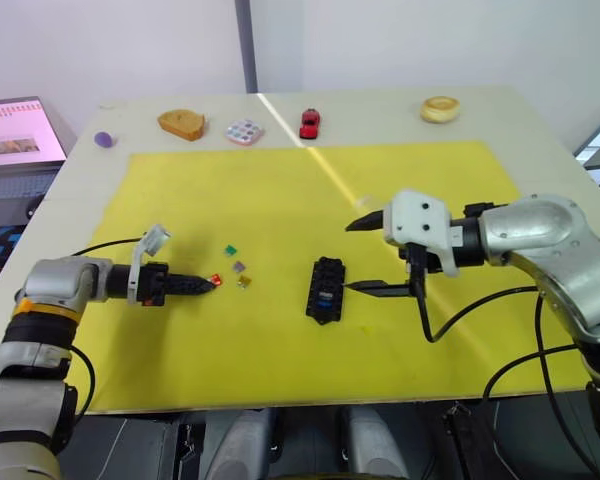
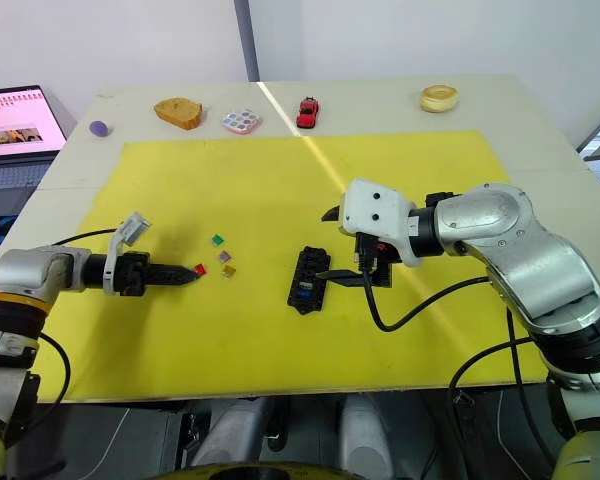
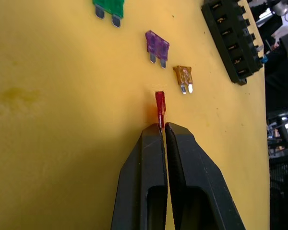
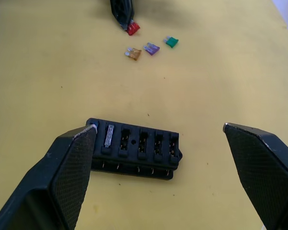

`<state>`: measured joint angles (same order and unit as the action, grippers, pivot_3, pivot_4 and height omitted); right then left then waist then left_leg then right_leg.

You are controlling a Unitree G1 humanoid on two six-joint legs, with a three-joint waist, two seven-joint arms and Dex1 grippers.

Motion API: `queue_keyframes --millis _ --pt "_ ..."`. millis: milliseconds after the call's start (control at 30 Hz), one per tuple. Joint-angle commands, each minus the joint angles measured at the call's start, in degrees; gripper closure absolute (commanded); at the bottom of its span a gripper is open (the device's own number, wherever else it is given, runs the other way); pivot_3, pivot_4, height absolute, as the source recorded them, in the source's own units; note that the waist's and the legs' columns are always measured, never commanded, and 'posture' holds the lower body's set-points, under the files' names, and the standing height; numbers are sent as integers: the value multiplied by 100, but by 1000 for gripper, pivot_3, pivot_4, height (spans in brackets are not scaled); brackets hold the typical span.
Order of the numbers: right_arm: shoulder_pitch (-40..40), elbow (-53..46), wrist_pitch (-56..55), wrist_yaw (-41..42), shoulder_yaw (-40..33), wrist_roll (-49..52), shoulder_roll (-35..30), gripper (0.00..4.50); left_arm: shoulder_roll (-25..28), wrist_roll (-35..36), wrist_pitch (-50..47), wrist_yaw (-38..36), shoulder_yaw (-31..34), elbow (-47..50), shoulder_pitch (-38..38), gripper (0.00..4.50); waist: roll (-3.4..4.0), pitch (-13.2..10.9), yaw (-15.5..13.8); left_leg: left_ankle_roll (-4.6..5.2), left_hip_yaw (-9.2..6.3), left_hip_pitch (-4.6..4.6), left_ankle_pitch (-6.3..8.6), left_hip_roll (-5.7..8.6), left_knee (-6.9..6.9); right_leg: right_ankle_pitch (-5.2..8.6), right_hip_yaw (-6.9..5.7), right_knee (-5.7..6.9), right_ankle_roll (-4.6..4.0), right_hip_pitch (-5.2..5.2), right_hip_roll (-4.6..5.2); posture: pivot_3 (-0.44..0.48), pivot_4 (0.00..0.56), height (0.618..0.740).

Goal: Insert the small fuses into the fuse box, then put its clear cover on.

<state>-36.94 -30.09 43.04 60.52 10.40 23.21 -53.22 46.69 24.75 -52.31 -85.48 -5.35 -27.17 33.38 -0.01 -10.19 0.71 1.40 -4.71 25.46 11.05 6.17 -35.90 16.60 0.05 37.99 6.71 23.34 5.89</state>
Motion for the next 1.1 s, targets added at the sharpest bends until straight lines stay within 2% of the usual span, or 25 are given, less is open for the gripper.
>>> queue_keyframes --millis 33,400,733,967,1067,1100 --pt "-23 -173 -44 -39 -82 -4 -2 0 158 93 -88 18 169 65 -76 4310 0 0 1 0 0 0 0 0 0 0 0 0 0 0 0 0 150 740" --pt "-106 -100 -93 -23 4 -72 52 0 -110 60 50 387 254 -361 110 4310 0 0 -19 0 0 -1 0 1 -4 0 -1 0 0 3 0 0 150 740" --pt "-85 -143 -43 -31 -19 -87 14 0 242 -32 90 15 123 -324 -7 4310 0 0 9 0 0 0 0 0 -1 0 -1 1 0 2 0 0 150 740" --pt "-70 -110 -83 -17 -26 -110 4 0 153 -138 194 158 218 -709 455 4310 -2 -1 -17 -1 0 1 -1 0 -2 0 -1 1 -1 5 -1 0 150 740" --pt "-85 -103 -96 -16 -8 -139 19 0 -4 -192 265 217 154 -828 653 3488 -3 -1 -41 0 0 1 0 2 -6 0 -1 1 0 9 0 0 150 740" --pt "-89 -104 -98 -13 -3 -146 21 0 -53 -196 248 194 139 -877 720 3488 -3 -1 -47 0 -1 1 0 2 -8 0 -3 1 0 9 0 0 150 740"
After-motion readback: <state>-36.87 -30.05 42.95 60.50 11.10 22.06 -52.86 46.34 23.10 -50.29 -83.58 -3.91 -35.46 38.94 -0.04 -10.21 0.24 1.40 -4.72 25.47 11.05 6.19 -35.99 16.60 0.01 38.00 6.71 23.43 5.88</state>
